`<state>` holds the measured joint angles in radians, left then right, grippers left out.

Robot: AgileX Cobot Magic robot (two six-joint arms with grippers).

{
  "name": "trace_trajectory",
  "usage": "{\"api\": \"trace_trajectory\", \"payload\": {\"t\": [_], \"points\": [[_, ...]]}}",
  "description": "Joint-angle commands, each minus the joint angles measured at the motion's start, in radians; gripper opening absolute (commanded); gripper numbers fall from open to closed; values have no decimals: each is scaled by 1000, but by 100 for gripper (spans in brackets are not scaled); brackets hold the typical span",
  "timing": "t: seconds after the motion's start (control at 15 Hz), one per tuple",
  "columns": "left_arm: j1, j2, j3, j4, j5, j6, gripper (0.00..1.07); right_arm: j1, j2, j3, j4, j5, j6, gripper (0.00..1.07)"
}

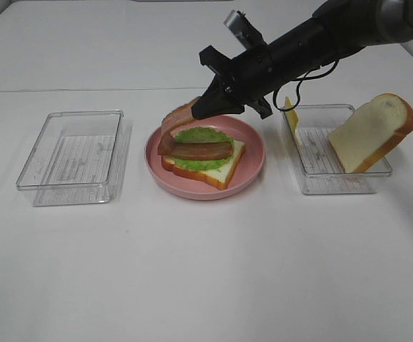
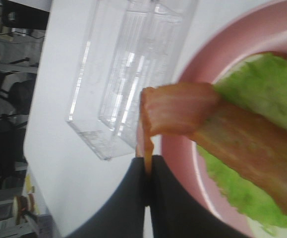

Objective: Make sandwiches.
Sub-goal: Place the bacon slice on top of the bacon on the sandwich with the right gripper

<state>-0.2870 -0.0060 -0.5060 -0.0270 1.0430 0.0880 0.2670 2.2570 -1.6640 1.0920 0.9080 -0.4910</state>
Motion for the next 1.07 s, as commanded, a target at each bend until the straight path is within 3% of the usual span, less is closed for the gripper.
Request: {"api": "trace_trajectory", "payload": {"t": [0.07, 0.67, 0.73, 0.8, 0.87, 0.93, 1.0, 1.07], "points": [[1, -21, 4, -4, -17, -6, 90, -4, 4, -4, -137, -39, 94, 0], [1, -21, 4, -4, -17, -6, 90, -2, -28, -4, -373, -48, 235, 0], [1, -21, 4, -4, -17, -6, 90, -2, -28, -4, -372, -48, 240, 7], [1, -21, 4, -4, -17, -6, 90, -2, -28, -4, -372, -48, 240, 7], [1, -21, 4, -4, -17, -6, 90, -2, -28, -4, -372, -51, 240, 14], [1, -21, 4, -4, -17, -6, 90, -2, -28, -4, -372, -46, 240, 39], [1, -21, 4, -4, -17, -6, 90, -2, -28, -4, -372, -46, 240, 39], [1, -21, 4, -4, -17, -6, 90, -2, -31, -4, -372, -26, 229, 68]]}}
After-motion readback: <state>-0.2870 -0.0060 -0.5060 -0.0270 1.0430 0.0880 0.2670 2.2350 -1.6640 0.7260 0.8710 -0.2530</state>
